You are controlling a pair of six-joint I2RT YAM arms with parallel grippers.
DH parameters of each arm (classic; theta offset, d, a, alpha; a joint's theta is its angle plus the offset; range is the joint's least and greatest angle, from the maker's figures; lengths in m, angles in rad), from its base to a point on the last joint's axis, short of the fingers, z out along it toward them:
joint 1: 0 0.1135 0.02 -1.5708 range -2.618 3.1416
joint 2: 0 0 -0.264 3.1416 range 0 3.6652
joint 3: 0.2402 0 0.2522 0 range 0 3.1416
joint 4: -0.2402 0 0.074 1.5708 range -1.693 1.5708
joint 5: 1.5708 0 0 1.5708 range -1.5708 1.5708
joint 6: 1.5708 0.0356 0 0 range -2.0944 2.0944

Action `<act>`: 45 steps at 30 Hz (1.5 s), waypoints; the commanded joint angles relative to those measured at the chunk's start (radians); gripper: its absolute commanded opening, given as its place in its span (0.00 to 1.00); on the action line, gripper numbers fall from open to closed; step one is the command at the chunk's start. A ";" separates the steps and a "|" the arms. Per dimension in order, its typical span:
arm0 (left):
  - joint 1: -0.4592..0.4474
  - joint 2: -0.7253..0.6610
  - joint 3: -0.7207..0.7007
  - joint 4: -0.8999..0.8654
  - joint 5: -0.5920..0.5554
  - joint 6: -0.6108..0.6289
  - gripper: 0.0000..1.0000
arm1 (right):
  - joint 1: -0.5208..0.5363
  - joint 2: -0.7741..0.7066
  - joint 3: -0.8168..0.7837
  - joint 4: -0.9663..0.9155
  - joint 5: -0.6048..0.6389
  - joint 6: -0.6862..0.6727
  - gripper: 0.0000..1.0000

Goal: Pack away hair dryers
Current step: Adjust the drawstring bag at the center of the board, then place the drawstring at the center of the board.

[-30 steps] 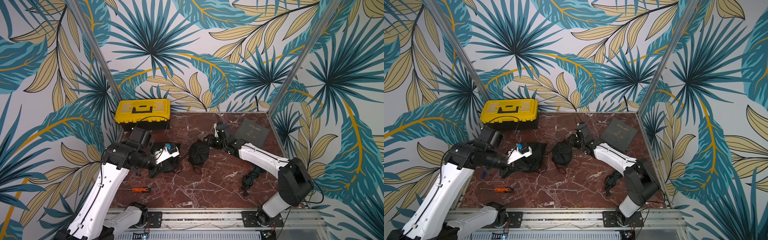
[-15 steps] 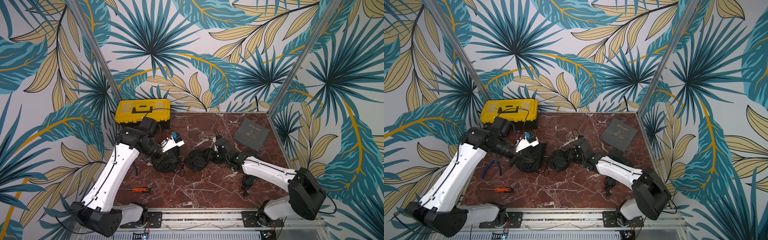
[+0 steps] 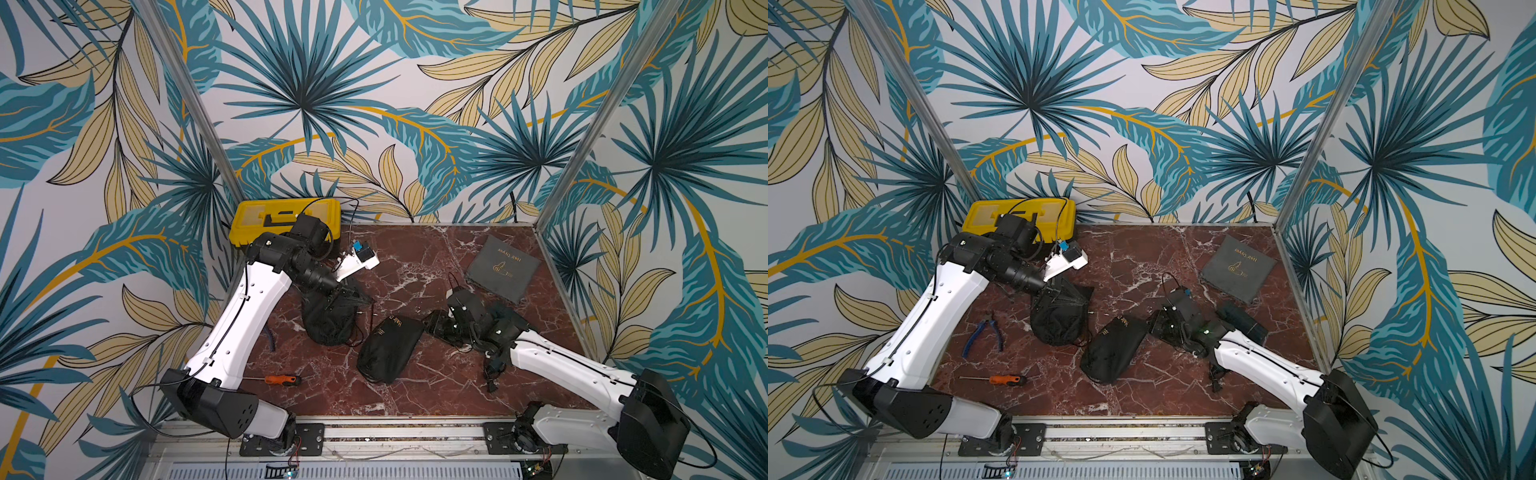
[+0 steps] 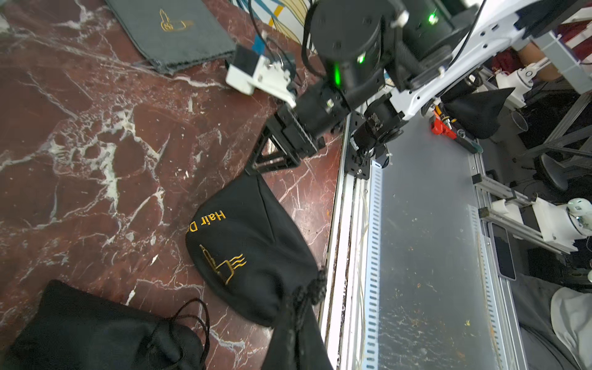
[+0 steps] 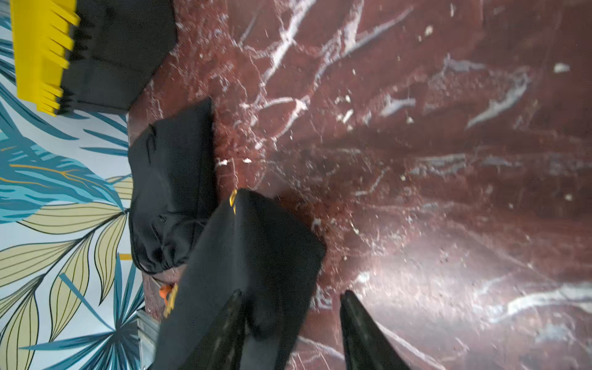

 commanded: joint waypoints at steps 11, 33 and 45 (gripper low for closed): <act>-0.025 0.112 0.076 0.107 0.044 -0.093 0.00 | 0.154 0.026 -0.072 0.271 -0.198 0.154 0.48; -0.028 0.280 0.308 0.124 -0.059 -0.159 0.25 | 0.134 0.565 0.235 0.449 -0.193 0.142 0.41; -0.022 0.206 0.301 0.123 -0.120 -0.215 0.93 | -0.003 0.702 0.492 0.283 -0.235 -0.059 0.40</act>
